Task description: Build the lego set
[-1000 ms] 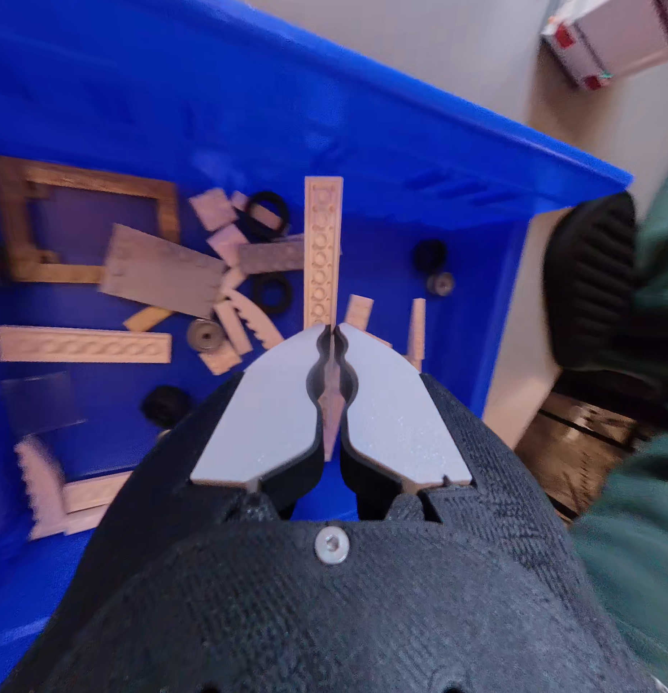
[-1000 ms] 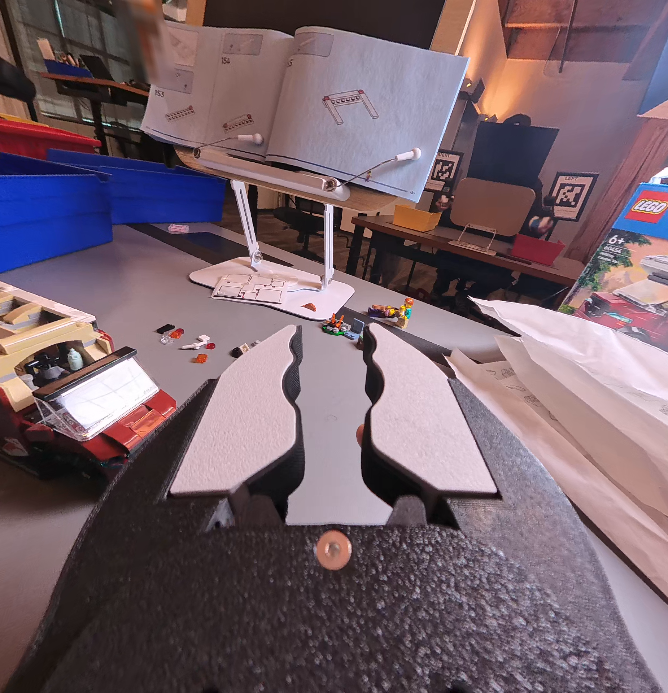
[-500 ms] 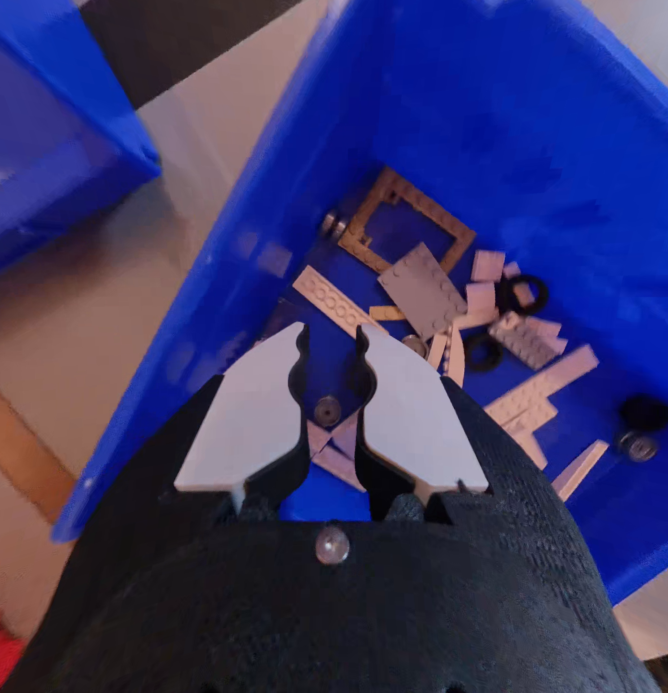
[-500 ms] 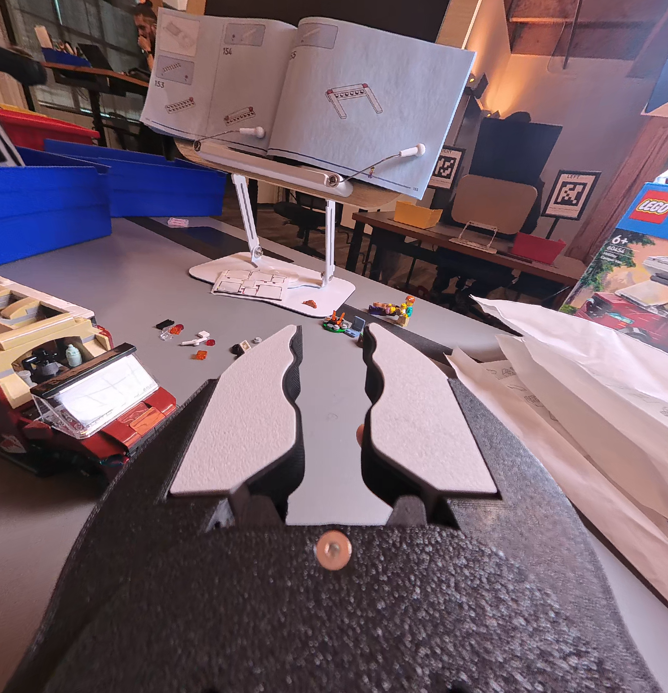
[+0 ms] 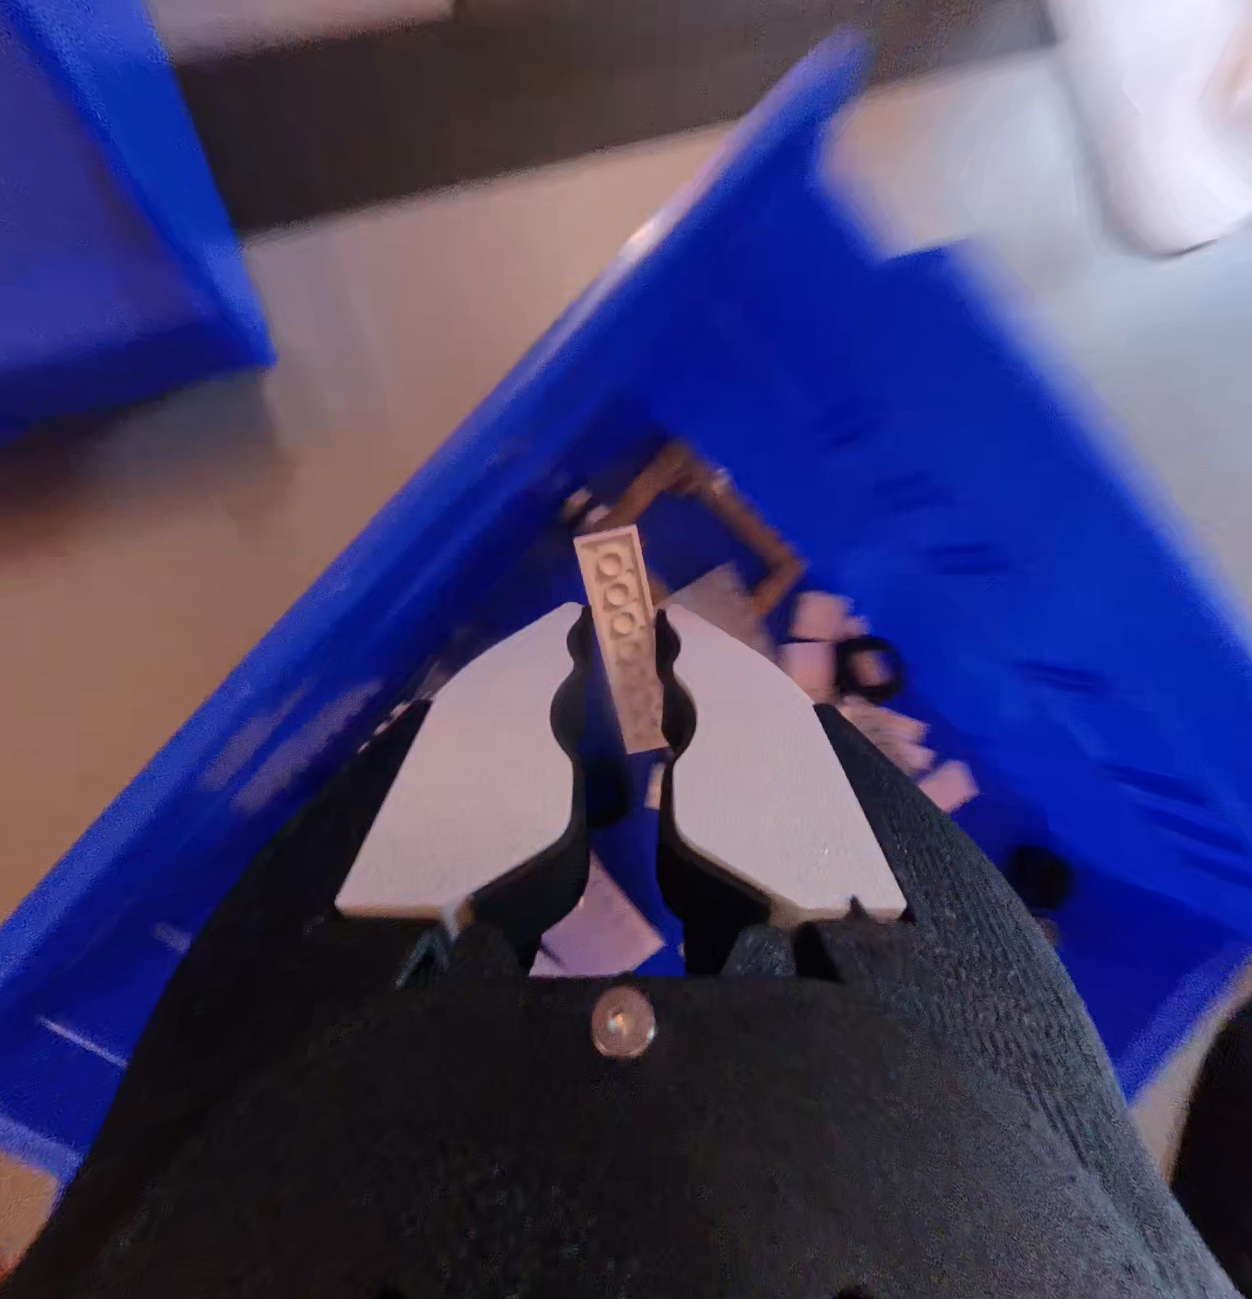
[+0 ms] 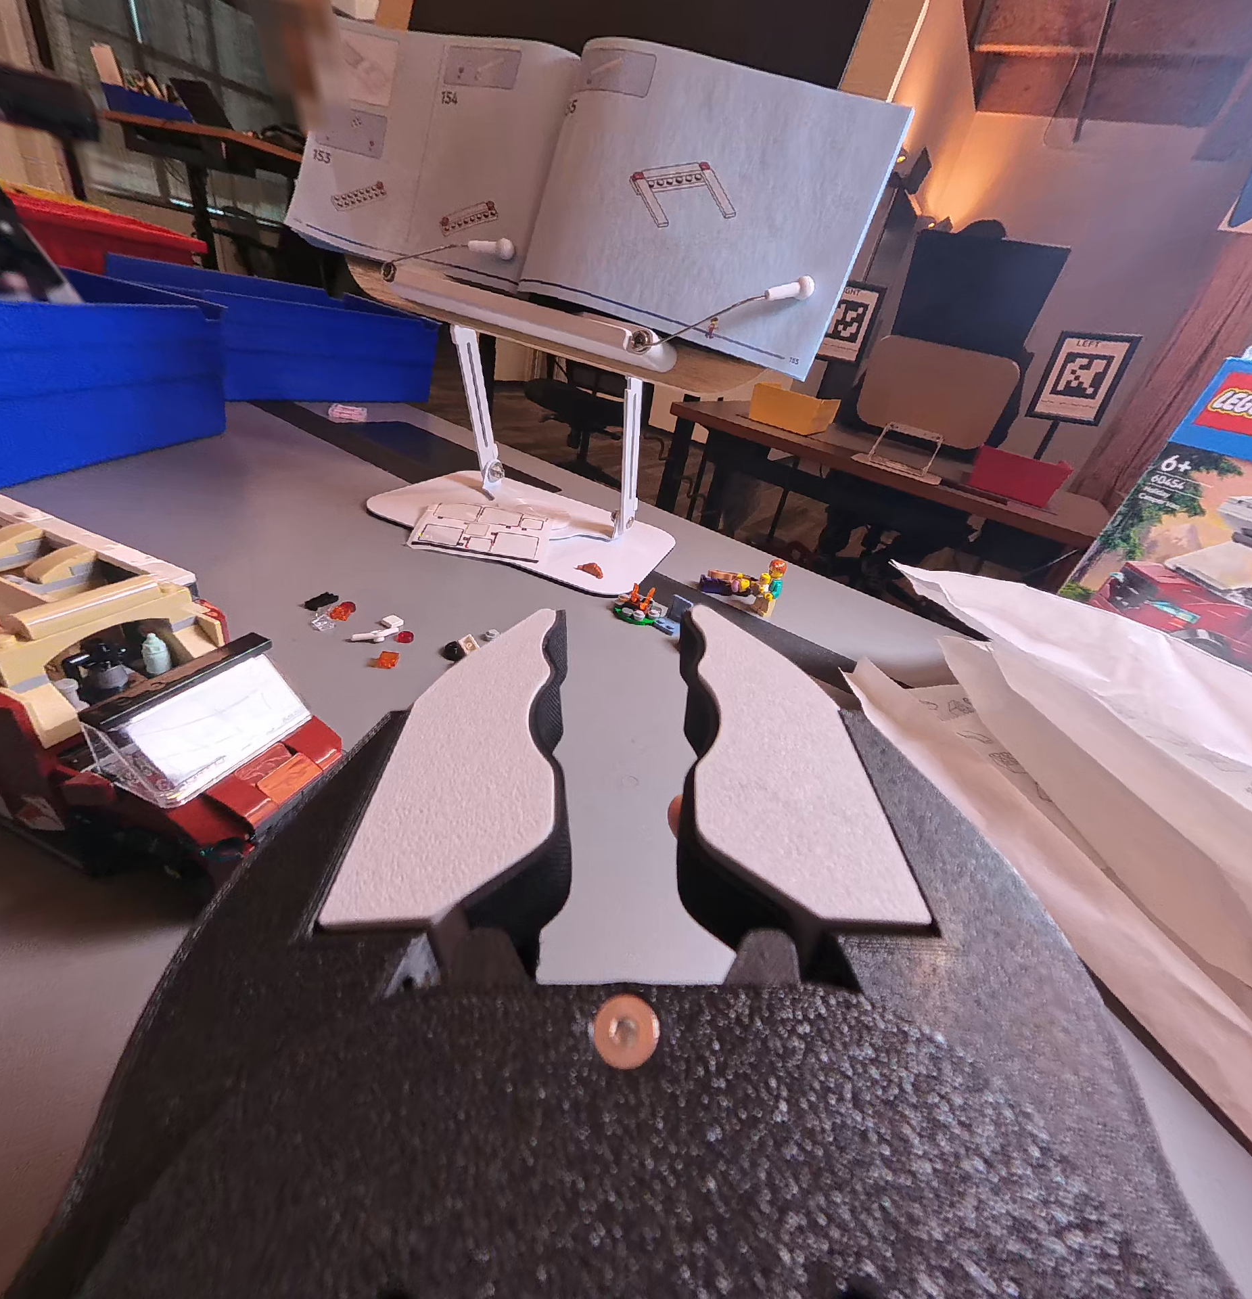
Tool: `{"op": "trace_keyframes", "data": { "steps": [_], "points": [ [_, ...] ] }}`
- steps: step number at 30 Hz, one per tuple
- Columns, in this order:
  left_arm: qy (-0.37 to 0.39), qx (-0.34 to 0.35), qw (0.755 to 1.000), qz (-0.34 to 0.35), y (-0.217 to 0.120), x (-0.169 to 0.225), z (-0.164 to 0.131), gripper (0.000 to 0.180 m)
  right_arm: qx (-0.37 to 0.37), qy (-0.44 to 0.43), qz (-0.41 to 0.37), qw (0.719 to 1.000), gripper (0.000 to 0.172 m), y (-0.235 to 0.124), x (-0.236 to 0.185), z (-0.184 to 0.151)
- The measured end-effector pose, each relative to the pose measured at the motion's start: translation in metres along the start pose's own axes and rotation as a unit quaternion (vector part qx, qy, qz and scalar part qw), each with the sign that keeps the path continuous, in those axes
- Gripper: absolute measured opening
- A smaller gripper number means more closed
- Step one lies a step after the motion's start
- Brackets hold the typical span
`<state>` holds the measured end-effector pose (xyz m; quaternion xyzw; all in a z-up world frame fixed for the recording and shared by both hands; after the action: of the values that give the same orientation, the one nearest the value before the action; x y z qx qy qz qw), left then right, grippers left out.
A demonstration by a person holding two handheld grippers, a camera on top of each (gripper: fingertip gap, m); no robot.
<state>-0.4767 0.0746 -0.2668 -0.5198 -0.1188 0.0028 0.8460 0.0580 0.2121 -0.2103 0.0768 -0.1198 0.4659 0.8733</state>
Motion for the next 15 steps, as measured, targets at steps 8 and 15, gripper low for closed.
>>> {"op": "trace_keyframes", "data": {
  "steps": [8,15],
  "points": [
    [0.208,0.394,0.813,-0.374,-0.155,0.25,-0.002,0.017,0.059,0.02,0.183,0.981,0.034,-0.008,-0.081,0.061],
    [0.233,0.457,0.663,-0.546,-0.162,0.403,-0.064,0.017,0.054,0.137,0.463,0.874,0.055,-0.018,-0.196,0.155]
  ]
}}
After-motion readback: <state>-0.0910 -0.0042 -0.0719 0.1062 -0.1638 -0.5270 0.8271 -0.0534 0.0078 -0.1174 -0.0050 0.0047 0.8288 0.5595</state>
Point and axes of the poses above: each gripper's, where its closed fingertips meet, y out along the fingers, z out of its top, x = y × z across the jaws, the point moved 1 cm from there along -y, back along the fingers, and after that the axes turned 4 degrees about -y, right-handed, at the moved point
